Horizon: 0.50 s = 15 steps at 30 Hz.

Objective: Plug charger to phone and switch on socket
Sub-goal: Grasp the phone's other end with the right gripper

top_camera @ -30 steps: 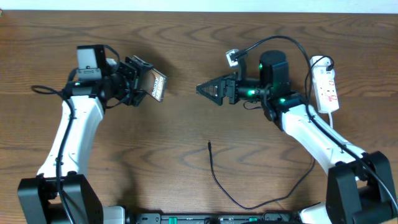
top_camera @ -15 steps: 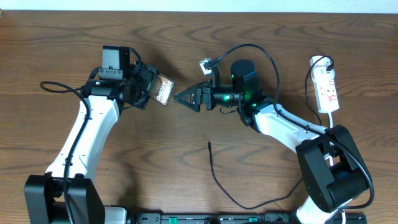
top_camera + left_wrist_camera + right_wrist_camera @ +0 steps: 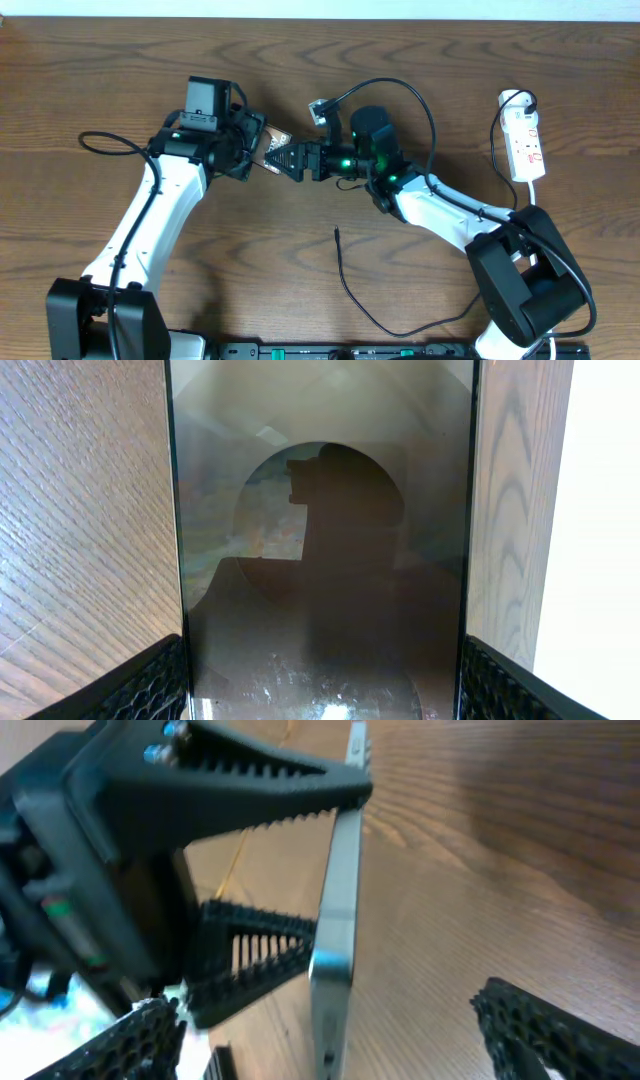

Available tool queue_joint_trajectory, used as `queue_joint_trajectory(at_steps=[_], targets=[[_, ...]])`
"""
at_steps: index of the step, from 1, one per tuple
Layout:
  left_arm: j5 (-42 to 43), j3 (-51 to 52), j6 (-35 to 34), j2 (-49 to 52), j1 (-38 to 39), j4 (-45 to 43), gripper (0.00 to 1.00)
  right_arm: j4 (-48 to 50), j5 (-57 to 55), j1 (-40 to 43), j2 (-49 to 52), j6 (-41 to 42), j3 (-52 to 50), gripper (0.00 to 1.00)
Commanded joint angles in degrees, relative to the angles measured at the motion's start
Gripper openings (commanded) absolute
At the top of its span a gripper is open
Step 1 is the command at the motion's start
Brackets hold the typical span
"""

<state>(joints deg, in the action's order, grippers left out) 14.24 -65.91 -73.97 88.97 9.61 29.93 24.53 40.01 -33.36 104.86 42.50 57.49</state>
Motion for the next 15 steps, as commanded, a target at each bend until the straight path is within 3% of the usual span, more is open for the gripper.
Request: queue_joint_trajectory(at_steps=[1, 7, 15], targets=[[-2.01, -0.22, -3.45, -1.31, 0.61, 0.04, 0.07, 0.09, -4.59, -0.83, 0.28, 4.42, 0.79, 0.86], [-1.38, -0.22, -9.77, -1.31, 1.31, 1.40, 0.07, 0.11, -5.90, -1.11, 0.28, 5.73, 0.79, 0.85], [-1.42, -0.22, -11.28, -1.31, 3.96, 1.46, 0.07, 0.11, -6.71, -2.25, 0.28, 5.68, 0.79, 0.87]])
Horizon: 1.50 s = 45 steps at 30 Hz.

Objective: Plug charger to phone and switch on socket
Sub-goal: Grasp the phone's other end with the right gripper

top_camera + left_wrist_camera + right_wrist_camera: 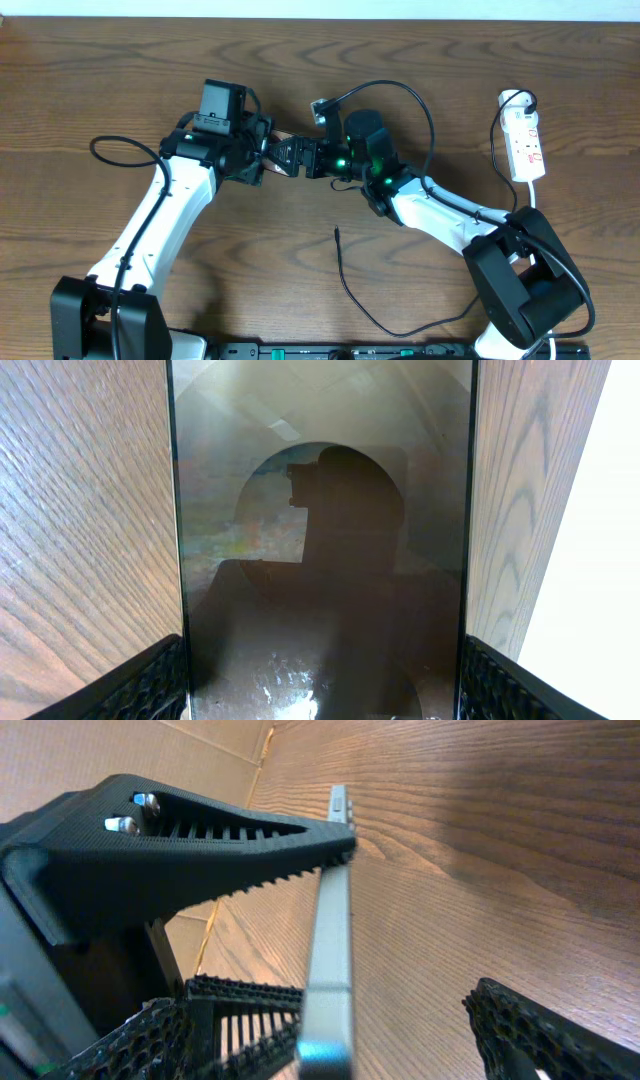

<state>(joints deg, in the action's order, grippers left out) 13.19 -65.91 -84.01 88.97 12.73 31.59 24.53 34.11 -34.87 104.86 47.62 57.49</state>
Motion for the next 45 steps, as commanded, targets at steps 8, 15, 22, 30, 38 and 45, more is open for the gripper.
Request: queue_joint_trajectory(at_steps=[8, 15, 22, 30, 38, 45], targets=[[1.68, -0.22, -1.22, -1.31, 0.98, -0.42, 0.07, -0.11, -1.01, -0.85, 0.28, 0.55, 0.79, 0.62], [3.06, -0.22, -1.20, -1.31, 2.14, -0.59, 0.07, -0.11, -1.03, -0.85, 0.28, 0.55, 0.79, 0.50], [3.04, -0.22, -1.18, -1.31, 4.35, -1.84, 0.07, -0.13, -1.03, -0.85, 0.28, 0.55, 0.79, 0.41], [3.02, -0.22, -1.18, -1.31, 4.35, -2.32, 0.07, -0.39, -1.03, -0.85, 0.28, 0.52, 0.79, 0.27], [2.75, -0.22, -1.18, -1.31, 4.33, -2.32, 0.07, -0.55, -0.98, -0.81, 0.28, 0.31, 0.79, 0.01], [2.60, -0.22, -0.50, -1.31, 4.33, -2.32, 0.61, -0.55, -0.96, -0.48, 0.28, 0.33, 0.79, 0.01]])
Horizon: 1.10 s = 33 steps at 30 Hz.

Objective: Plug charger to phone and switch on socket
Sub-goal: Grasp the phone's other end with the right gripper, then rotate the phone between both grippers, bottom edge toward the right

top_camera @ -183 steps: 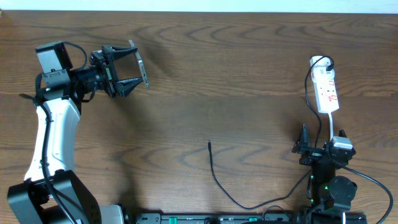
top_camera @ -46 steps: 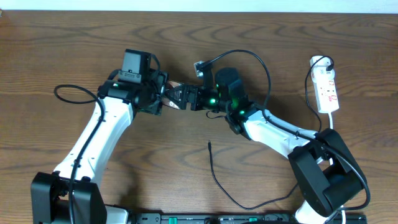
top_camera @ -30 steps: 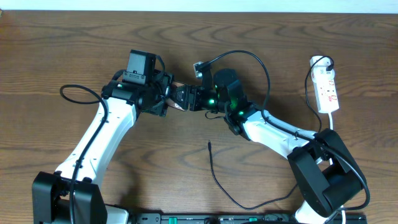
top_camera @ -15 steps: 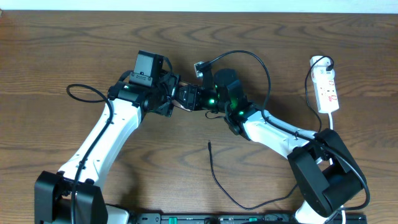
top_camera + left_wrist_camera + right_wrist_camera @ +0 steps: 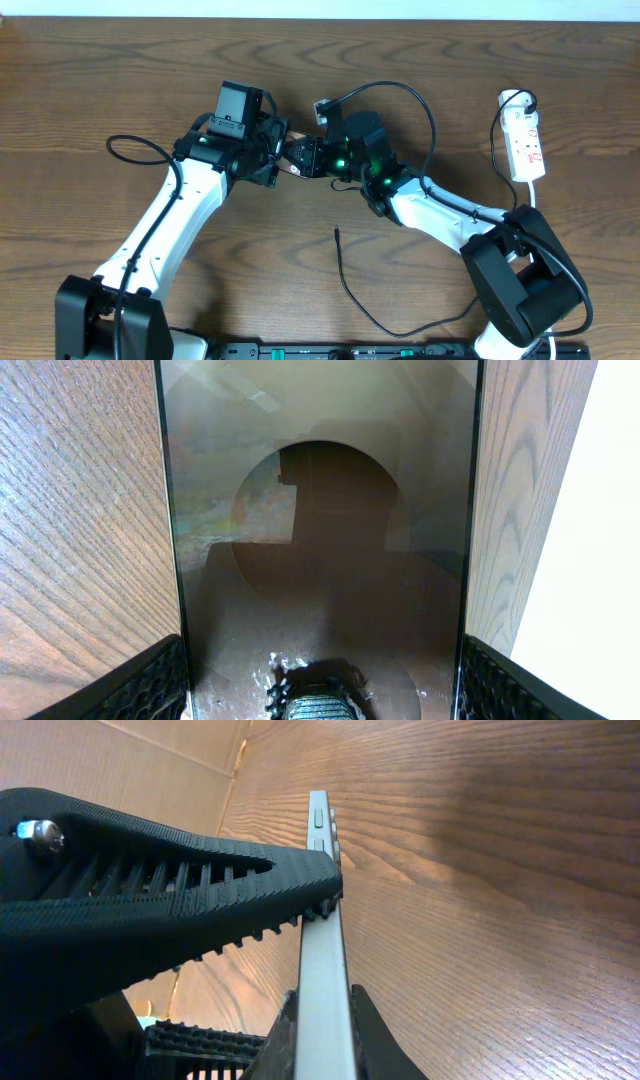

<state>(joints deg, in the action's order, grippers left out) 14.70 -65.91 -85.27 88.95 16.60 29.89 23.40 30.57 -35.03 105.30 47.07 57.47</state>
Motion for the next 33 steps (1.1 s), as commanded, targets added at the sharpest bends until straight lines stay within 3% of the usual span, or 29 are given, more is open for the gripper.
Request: queue_joint_trajectory(at_steps=[1, 2, 9, 16, 18, 21, 29, 33], targets=[[1.11, -0.22, 0.98, -1.29, 0.39, -0.61, 0.77, 0.59, 2.71, -0.11, -0.15, 0.87, 0.81, 0.01], [1.14, -0.22, 1.64, -1.29, 0.26, -0.61, 0.92, 0.59, 2.99, 0.26, -0.15, 0.87, 0.81, 0.01], [8.57, -0.22, 6.29, -1.53, -3.69, -0.61, 0.93, 0.37, 3.26, 3.87, -0.15, -0.48, 0.81, 0.01], [23.89, -0.22, 12.26, -1.53, -10.91, -0.63, 0.94, -0.09, 2.97, 9.14, -0.15, -0.98, 0.81, 0.01], [27.10, -0.22, 16.81, -1.53, -12.81, -2.05, 0.94, -0.04, 2.47, 11.72, -0.15, 3.21, 0.81, 0.01], [27.02, -0.09, 21.22, -1.51, -14.36, -7.15, 0.94, 0.52, 1.25, 13.64, -0.15, 19.78, 0.81, 0.01], [27.82, 4.87, 20.85, -0.79, -15.41, -21.70, 0.95, 8.83, 1.53, 13.81, -0.15, 34.58, 0.81, 0.01], [29.53, 8.85, 17.31, 0.33, -15.41, -32.02, 0.95, 12.41, 2.10, 13.66, -0.15, 40.50, 0.81, 0.01]])
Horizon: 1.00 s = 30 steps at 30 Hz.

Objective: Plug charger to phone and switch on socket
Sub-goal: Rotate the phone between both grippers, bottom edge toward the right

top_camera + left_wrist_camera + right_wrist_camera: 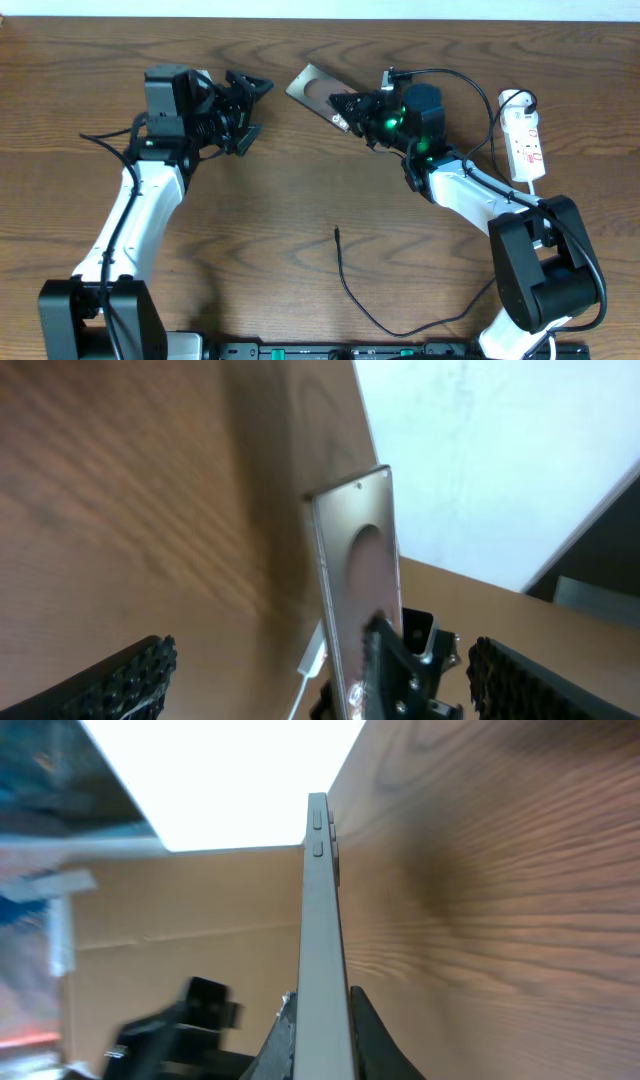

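The phone [315,90] is a thin silver slab held edge-up above the far middle of the table, with my right gripper [350,108] shut on its lower end. In the right wrist view the phone's edge [320,900] runs straight up between the right gripper [322,1015]. My left gripper [243,108] stands open to the left of the phone, apart from it. In its own view the left gripper [322,655] faces the phone [355,570]. The black charger cable's free tip [337,232] lies on the table. The white socket strip [526,142] lies at the far right.
The black cable loops from its tip toward the table's front edge [400,330] and under my right arm. A thin cable [455,75] arcs over my right wrist. The wooden table [300,200] fills the view; its far edge is close behind the phone.
My left gripper has let go of the phone, opened and moved back to the left. My right gripper, still shut on the phone, has moved it to the right and farther back.
At first my left gripper held the phone while my right gripper stood open around its edge. Then the right gripper was shut on the phone too. Now the phone is in the right gripper alone and the left is open.
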Available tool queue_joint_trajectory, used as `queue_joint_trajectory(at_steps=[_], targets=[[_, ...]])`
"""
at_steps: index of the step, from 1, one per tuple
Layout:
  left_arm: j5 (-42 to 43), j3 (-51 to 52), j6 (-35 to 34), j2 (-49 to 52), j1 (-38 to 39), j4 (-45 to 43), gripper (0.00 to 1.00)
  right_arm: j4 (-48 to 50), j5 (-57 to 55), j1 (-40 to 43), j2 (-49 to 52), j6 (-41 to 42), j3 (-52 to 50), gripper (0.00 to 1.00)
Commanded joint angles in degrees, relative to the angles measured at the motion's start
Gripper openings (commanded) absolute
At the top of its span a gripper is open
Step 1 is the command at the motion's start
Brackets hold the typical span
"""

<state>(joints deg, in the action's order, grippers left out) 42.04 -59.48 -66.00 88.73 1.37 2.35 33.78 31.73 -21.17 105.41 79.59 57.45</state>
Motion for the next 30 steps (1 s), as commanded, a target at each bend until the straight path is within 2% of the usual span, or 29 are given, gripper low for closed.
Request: queue_joint_trajectory(at_steps=[1, 5, 9, 13, 30], targets=[[2.62, 3.41, -3.34, 0.92, -0.17, -7.85, 0.95, 2.78, 0.96, -0.28, -0.26, 8.98, 0.83, 0.01], [3.98, 7.37, -9.51, 2.45, -0.17, -22.53, 0.95, 4.28, 0.90, -1.01, -0.26, 12.41, 0.83, 0.01], [4.94, 8.74, -13.66, 3.96, -0.17, -32.04, 0.95, 4.28, -0.33, -2.47, -0.26, 18.82, 0.83, 0.01], [4.92, 8.74, -13.86, 4.52, -0.17, -32.50, 0.95, 5.05, -1.92, -4.00, -0.26, 23.26, 0.83, 0.01], [3.34, 8.74, -13.60, 4.74, -0.17, -32.48, 0.95, 12.20, -6.12, -10.03, -0.26, 24.44, 0.83, 0.01]])
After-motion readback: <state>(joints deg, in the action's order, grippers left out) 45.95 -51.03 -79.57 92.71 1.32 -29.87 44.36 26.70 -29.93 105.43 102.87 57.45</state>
